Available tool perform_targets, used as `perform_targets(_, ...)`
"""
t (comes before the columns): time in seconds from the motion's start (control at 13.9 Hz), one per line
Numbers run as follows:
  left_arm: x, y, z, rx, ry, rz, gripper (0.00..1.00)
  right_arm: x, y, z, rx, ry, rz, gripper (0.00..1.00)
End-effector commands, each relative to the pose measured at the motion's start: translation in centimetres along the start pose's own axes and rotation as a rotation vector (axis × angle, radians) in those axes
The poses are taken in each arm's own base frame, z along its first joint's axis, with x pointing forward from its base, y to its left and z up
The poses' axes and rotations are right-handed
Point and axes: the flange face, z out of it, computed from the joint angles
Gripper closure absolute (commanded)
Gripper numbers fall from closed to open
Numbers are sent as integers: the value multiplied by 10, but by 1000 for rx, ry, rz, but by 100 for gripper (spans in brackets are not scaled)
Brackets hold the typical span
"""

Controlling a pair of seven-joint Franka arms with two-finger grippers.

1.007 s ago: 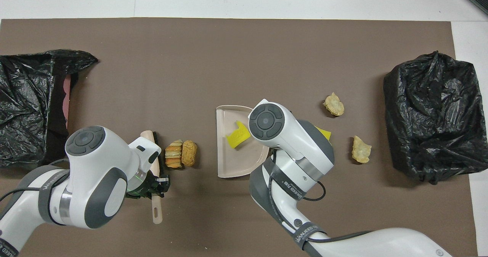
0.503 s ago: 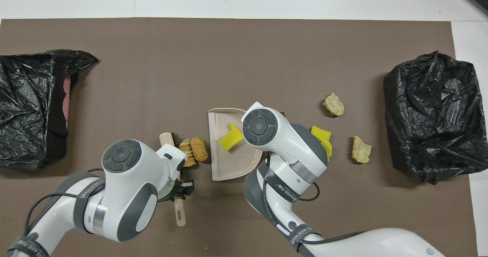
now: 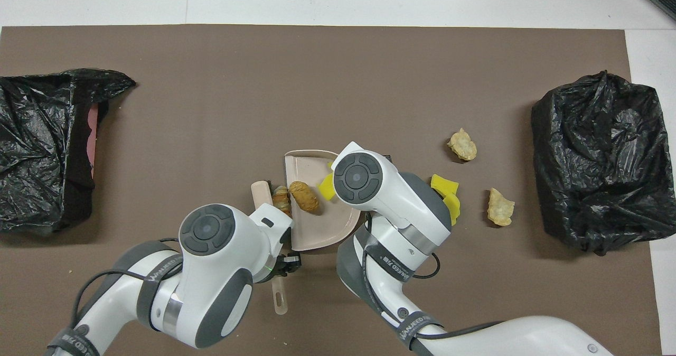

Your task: Sweep and dump trash in bin

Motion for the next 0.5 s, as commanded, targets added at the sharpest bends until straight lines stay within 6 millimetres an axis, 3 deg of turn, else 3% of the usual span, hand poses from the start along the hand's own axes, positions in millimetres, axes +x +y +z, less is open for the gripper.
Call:
perform_targets(0.0,19,14,-31,-29,-51,-5,100,10,1,9,-15,9,6,100)
perform_targets(0.14,33,4,-71,-52,-68,-29,100,10,1,8,-14,3,3,100)
perform_targets(0.29,28,4,-86,-82,-113,-40,100,8,4,3,-12,-4,8,100)
perform_targets(0.43,29,-11,-97,-74,-126,-63,100,6,6,1,-12,3,15,100)
